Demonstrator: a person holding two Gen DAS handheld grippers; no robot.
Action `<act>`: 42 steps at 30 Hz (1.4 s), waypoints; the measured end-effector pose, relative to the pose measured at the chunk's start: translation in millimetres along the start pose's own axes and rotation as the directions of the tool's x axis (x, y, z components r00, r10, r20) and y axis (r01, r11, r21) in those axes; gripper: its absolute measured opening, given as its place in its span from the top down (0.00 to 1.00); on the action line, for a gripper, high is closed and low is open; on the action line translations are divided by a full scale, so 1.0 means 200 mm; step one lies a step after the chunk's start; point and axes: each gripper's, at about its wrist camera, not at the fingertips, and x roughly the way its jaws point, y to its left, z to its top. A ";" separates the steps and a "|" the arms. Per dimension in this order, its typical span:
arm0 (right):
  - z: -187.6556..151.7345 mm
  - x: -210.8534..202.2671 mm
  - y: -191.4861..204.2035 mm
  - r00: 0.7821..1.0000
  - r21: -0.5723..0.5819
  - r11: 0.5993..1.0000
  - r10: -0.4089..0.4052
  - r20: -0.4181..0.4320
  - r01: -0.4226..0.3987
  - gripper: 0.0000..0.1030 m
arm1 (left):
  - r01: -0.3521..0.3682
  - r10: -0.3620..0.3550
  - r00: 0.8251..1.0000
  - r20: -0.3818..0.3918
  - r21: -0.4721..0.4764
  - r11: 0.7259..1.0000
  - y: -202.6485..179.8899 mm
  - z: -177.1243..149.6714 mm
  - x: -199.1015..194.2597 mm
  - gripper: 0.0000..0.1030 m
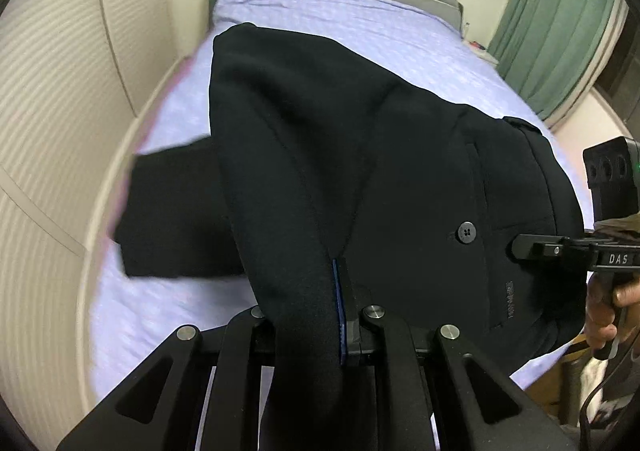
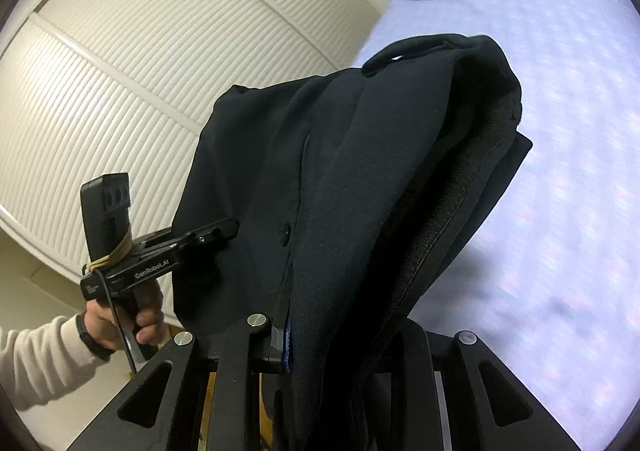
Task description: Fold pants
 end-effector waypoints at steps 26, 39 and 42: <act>0.62 1.86 -0.30 0.992 0.069 0.998 0.012 -0.127 -0.003 0.72 | -0.088 0.088 0.996 0.001 0.052 0.995 1.04 0.09 1.04 0.64; 0.66 1.56 -0.10 0.958 -0.051 0.957 -0.285 -0.010 0.285 0.45 | -0.367 0.361 0.924 0.126 0.026 0.930 0.96 0.06 0.71 0.22; 0.65 1.44 0.05 0.951 -0.089 0.950 -0.291 0.100 0.300 0.45 | -0.353 0.348 0.922 0.171 0.001 0.936 0.94 0.06 0.60 0.22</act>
